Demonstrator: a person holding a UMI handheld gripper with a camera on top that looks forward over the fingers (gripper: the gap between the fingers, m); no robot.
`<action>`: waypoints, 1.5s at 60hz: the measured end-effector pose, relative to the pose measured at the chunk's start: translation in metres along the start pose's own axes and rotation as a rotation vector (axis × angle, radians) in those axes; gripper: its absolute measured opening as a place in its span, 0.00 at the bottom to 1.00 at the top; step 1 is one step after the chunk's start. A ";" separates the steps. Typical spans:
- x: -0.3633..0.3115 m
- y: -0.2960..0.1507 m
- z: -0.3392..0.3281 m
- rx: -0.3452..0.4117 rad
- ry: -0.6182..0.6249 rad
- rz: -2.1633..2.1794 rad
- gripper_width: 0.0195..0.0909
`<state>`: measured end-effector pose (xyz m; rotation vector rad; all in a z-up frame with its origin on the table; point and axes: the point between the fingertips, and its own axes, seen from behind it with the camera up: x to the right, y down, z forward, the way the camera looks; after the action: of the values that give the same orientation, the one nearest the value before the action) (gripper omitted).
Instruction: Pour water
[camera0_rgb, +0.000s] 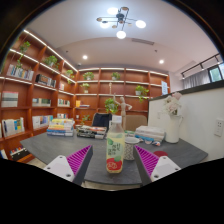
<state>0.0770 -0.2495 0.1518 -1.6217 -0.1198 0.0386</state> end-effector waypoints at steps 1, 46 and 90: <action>0.000 0.003 0.003 -0.003 -0.002 0.005 0.89; -0.006 0.049 0.149 -0.029 -0.007 0.074 0.30; -0.064 -0.033 0.203 0.110 -0.132 1.277 0.26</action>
<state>-0.0087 -0.0525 0.1704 -1.3474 0.8134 1.1018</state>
